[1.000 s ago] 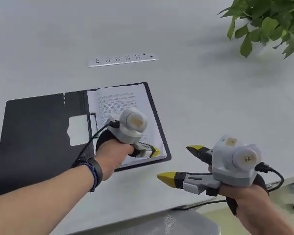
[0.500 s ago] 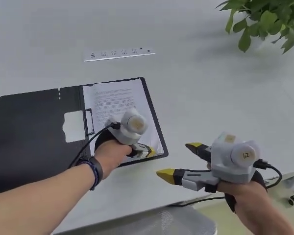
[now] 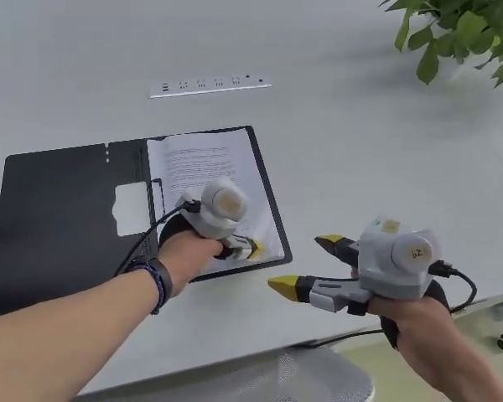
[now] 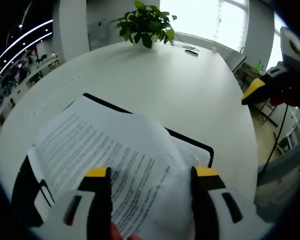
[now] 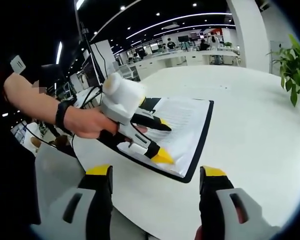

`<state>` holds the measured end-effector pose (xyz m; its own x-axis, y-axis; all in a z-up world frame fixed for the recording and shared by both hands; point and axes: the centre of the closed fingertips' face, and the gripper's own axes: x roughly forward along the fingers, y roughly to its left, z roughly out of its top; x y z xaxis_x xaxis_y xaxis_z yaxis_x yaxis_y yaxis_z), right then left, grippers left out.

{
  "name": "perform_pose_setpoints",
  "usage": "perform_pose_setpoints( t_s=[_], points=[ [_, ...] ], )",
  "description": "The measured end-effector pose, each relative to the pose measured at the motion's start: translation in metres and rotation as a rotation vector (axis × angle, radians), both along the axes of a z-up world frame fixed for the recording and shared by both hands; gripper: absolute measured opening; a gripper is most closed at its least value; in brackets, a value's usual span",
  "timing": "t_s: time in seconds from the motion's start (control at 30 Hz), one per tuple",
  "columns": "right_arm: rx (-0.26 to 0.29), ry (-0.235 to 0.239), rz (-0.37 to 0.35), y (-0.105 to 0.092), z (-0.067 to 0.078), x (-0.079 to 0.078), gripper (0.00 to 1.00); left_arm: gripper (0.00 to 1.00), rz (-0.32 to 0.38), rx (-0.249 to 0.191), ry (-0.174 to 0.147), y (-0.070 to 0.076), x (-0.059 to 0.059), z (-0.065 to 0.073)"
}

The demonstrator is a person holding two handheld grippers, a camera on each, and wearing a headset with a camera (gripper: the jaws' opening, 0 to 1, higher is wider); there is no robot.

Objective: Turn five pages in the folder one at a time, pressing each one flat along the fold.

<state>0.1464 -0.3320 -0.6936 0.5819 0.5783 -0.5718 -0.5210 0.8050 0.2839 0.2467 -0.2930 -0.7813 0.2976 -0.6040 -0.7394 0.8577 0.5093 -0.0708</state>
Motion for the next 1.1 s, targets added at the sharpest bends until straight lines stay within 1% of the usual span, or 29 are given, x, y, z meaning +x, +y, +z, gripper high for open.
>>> perform_pose_setpoints(
  t_s=[0.1,0.23,0.37,0.5,0.77,0.87,1.0,1.1],
  points=[
    [0.027,0.009,-0.005,-0.002,-0.004,0.006,0.67,0.62,0.003,-0.010,0.005,0.000,0.000,0.000],
    [0.035,0.013,-0.010,-0.007,-0.009,0.015,0.65,0.61,0.002,-0.010,0.002,0.000,0.001,0.000],
    [0.029,0.017,0.006,-0.008,-0.014,0.025,0.65,0.61,0.003,-0.010,-0.003,0.000,0.001,0.000],
    [0.045,0.025,0.002,-0.007,-0.018,0.035,0.63,0.61,-0.001,-0.010,-0.003,0.000,0.001,0.000],
    [0.051,0.046,0.028,0.005,-0.030,0.058,0.57,0.61,-0.005,-0.013,-0.004,0.000,0.001,0.000],
    [0.067,0.062,0.010,0.007,-0.036,0.068,0.55,0.61,-0.007,-0.015,-0.002,0.001,0.001,0.000],
    [0.081,0.075,-0.006,0.011,-0.042,0.078,0.49,0.61,-0.008,-0.020,0.001,0.001,0.001,0.000],
    [0.108,0.084,-0.028,0.014,-0.047,0.088,0.47,0.60,-0.010,-0.023,0.005,0.001,0.001,0.000]
  ],
)
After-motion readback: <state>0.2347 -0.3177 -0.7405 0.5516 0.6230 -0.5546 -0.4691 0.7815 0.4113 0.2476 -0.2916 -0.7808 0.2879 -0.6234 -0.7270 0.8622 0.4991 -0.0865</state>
